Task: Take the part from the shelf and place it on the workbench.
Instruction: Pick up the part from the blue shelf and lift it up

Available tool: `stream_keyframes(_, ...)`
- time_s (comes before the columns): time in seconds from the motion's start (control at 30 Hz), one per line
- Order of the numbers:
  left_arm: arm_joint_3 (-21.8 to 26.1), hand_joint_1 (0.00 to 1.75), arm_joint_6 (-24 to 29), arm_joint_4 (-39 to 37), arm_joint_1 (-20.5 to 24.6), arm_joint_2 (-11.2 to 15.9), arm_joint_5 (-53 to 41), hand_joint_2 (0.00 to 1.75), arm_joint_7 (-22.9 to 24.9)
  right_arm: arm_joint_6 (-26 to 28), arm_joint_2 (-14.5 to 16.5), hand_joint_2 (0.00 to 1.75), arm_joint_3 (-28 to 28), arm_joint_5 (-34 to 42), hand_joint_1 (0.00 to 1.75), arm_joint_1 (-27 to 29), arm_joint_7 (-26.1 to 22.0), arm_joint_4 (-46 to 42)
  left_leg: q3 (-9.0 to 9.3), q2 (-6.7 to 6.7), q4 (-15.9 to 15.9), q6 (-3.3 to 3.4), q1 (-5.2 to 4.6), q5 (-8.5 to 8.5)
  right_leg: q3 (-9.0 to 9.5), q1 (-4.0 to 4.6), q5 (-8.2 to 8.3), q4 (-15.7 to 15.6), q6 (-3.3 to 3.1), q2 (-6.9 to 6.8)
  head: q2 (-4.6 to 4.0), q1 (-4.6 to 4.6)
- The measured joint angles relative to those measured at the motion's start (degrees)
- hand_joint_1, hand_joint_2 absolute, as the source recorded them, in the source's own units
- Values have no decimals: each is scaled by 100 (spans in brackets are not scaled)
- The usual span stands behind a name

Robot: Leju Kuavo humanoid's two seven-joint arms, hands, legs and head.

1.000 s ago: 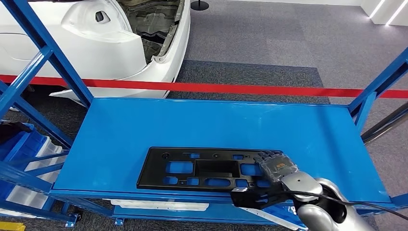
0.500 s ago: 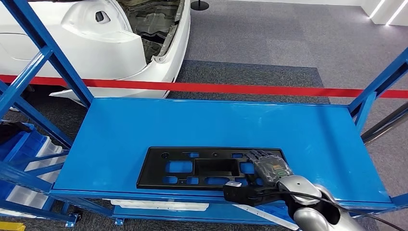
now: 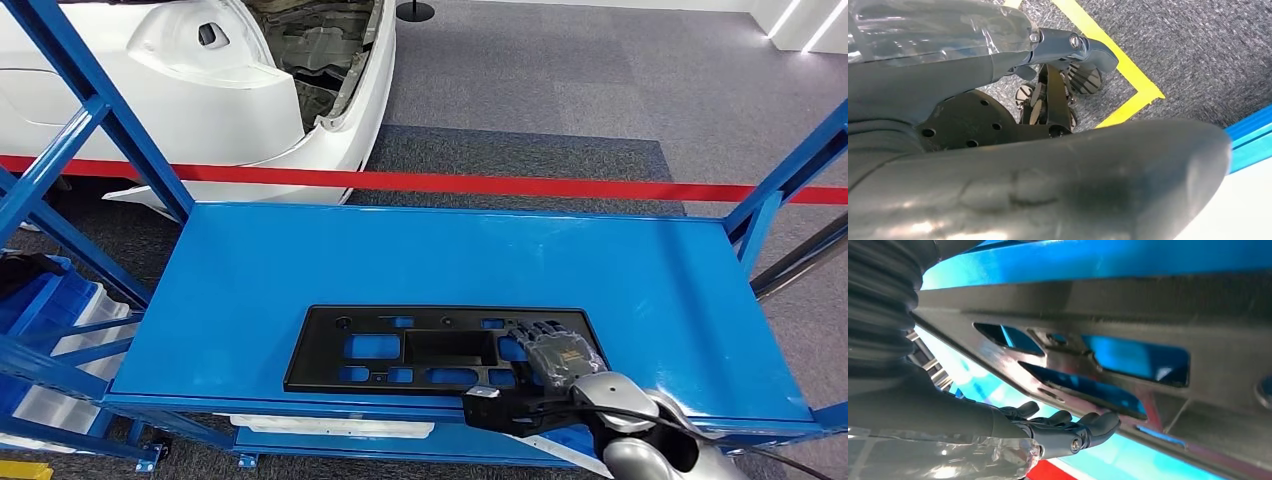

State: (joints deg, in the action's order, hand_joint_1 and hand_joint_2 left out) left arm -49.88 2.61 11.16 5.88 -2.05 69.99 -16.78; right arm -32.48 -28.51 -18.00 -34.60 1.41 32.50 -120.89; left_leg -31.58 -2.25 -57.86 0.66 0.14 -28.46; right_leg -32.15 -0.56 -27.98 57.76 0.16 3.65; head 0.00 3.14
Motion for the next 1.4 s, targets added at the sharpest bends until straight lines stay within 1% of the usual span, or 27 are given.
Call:
stream_keyframes(0.27, -1, 0, 25, 34, -1, 0, 21, 0, 52, -517, 86, 175, -5, -404, 0, -23, 0, 11, 3, 0, 0, 0, 0, 0, 5, 0, 0, 0, 0, 0, 0, -1)
stream_keyframes(0.37, -1, 0, 36, 39, -1, 0, 26, 0, 56, -581, 111, 175, -5, -426, 81, -47, 0, 11, 4, 0, 0, 0, 0, 0, 6, 0, 0, 0, 0, 0, 0, 0)
stream_keyframes(0.4, -1, 0, 39, 40, -1, 0, 27, 0, 56, -587, 119, 175, -5, -427, 125, -52, 0, 11, 5, 0, 0, 0, -1, 0, 7, 0, 0, 0, 0, -1, 0, 1)
stream_keyframes(0.5, -3, 0, 45, 49, -1, 0, 32, 0, 56, -558, 144, 175, -5, -394, 175, -99, 0, 25, 7, 1, 0, 0, -1, 0, 8, -1, 0, 0, 1, 1, 0, 0)
stream_keyframes(0.6, -4, 0, 57, 61, -3, 0, 34, 0, 56, -348, 160, 175, -6, -340, 175, -155, 0, 33, 10, 1, 0, 0, -1, 0, 11, 0, 0, 0, 1, 0, 0, -1)
stream_keyframes(0.8, -4, 0, 96, 79, -2, 0, 77, 0, 56, 295, 147, 175, -47, -257, 175, -293, 0, 43, 15, 4, 0, 0, 0, 0, 12, 1, 0, 0, 0, 4, 0, -1)
stream_keyframes(1.2, -9, 0, 106, 86, -4, 0, 112, 0, 47, 1233, -14, 175, -211, -19, 175, -410, 0, 152, 15, 2, 0, 0, -2, 0, 17, -1, -1, 0, 1, 1, 0, 1)
stream_keyframes(1.3, -15, 0, 109, 86, -3, 0, 138, 0, 47, 1711, -95, 175, -260, 163, 175, -421, 0, 186, 13, 2, 0, 0, -2, -1, 15, -1, -1, 0, 1, 1, 0, 1)
stream_keyframes(1.33, -16, 0, 111, 86, -3, 0, 146, 0, 44, 2008, -130, 175, -285, 226, 175, -429, 0, 193, 12, 2, 0, 0, -2, -1, 14, -2, -1, 0, 1, 1, 0, 1)
stream_keyframes(1.4, -17, 0, 116, 86, -3, -1, 166, 0, 35, 2784, -198, 175, -341, 323, 175, -466, 0, 202, 11, 2, 0, 0, -3, -1, 11, -2, -1, 0, 1, 1, 0, 0)
